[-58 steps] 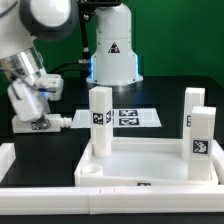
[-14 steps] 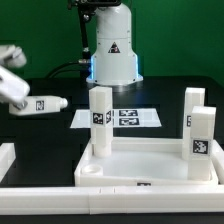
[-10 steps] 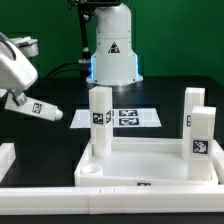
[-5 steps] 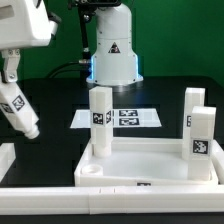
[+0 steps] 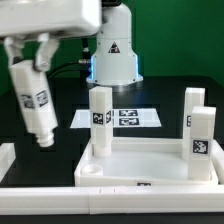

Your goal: Assemble desk

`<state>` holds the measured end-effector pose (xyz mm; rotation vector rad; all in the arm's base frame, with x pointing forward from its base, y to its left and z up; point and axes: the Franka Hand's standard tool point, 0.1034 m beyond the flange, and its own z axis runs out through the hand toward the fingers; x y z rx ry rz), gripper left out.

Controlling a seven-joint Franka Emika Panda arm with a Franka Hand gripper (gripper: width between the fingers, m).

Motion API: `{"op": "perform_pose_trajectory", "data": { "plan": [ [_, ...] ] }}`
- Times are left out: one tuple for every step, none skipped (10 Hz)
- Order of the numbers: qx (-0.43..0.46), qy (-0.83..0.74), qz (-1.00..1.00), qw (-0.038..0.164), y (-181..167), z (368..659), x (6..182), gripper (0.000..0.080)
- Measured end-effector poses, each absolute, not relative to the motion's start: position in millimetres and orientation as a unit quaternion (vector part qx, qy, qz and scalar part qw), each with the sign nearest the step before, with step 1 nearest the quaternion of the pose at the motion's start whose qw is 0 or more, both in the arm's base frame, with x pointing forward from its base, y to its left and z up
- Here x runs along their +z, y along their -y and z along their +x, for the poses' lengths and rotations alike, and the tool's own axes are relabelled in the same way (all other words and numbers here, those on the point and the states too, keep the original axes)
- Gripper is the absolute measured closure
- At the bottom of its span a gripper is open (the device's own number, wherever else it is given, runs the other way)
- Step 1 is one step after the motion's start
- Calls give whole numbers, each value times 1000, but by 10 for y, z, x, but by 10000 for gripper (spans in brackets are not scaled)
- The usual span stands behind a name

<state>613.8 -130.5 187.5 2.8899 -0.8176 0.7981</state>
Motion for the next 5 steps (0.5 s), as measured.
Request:
{"op": "perform_pose_trajectory", "data": {
  "plan": [
    [293, 268, 917, 39, 1332, 6025, 1762, 514],
    [253, 268, 929, 39, 1287, 5843, 1537, 512],
    [256, 269, 928, 34, 1284, 5926, 1620, 512],
    [258, 273, 926, 30, 1233, 5940, 1619, 512],
    [250, 284, 926, 11, 953, 5983, 1616, 512]
  ]
}}
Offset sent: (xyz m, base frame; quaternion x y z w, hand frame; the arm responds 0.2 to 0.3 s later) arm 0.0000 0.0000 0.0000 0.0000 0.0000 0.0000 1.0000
